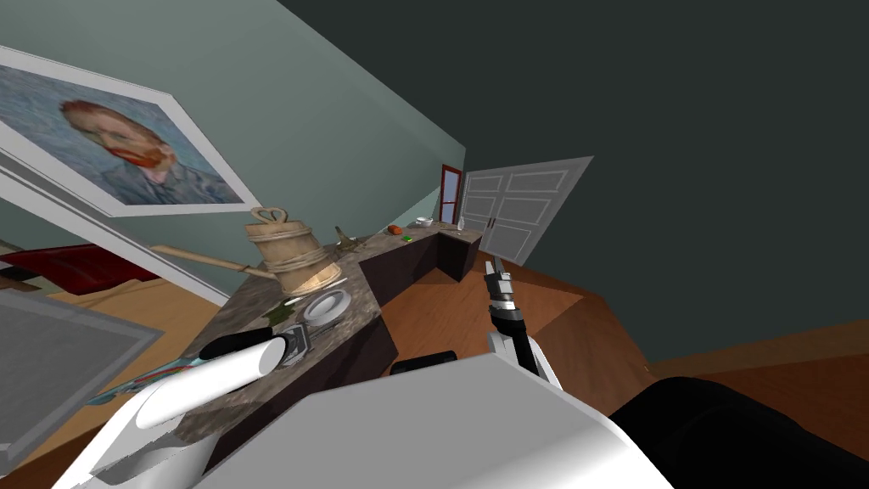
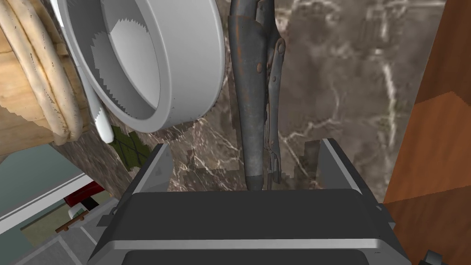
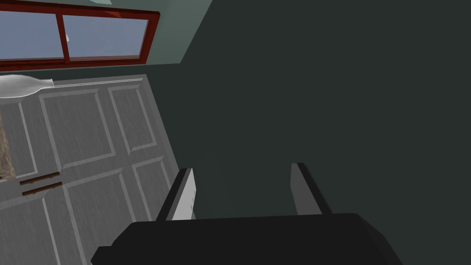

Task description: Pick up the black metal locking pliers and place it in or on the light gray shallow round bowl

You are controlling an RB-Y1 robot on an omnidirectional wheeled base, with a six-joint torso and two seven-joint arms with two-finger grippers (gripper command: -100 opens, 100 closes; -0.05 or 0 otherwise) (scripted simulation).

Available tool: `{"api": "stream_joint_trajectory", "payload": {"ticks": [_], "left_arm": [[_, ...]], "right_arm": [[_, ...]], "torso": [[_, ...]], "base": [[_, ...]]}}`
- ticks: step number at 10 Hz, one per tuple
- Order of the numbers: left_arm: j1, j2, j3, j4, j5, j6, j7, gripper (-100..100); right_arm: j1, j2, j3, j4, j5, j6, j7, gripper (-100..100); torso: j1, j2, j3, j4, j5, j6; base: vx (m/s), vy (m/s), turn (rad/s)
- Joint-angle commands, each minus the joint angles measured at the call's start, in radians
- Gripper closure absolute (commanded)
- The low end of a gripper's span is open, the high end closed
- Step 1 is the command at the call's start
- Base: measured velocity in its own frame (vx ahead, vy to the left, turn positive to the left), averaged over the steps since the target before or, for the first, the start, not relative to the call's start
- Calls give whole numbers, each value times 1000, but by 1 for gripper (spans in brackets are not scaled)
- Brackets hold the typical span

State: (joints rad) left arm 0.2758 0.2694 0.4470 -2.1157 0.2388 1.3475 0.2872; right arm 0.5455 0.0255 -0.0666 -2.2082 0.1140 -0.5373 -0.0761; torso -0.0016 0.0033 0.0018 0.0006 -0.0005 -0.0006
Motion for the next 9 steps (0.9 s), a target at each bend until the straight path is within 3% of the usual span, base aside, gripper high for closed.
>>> {"api": "stream_joint_trajectory", "payload": {"ticks": [1,4,5,6,9], "left_arm": [[-22,16,20,48,8,-16,-2,-100],[-62,51,63,138,29,-47,-7,-100],[-56,46,55,119,26,-37,-5,-100],[-58,46,56,122,26,-39,-5,100],[-57,46,56,122,26,-38,-5,100]], "right_arm": [[0,0,0,0,0,0,0,0],[0,0,0,0,0,0,0,0],[0,0,0,0,0,0,0,0],[0,0,0,0,0,0,0,0],[0,0,0,0,0,0,0,0]], "torso": [[0,0,0,0,0,0],[-2,1,0,0,0,0],[-2,1,1,0,0,0],[0,0,0,0,0,0],[2,-2,-1,-1,0,0]], "base": [[-43,-34,-129],[-53,-50,-107],[-27,-18,-18],[0,0,0],[0,0,0]]}}
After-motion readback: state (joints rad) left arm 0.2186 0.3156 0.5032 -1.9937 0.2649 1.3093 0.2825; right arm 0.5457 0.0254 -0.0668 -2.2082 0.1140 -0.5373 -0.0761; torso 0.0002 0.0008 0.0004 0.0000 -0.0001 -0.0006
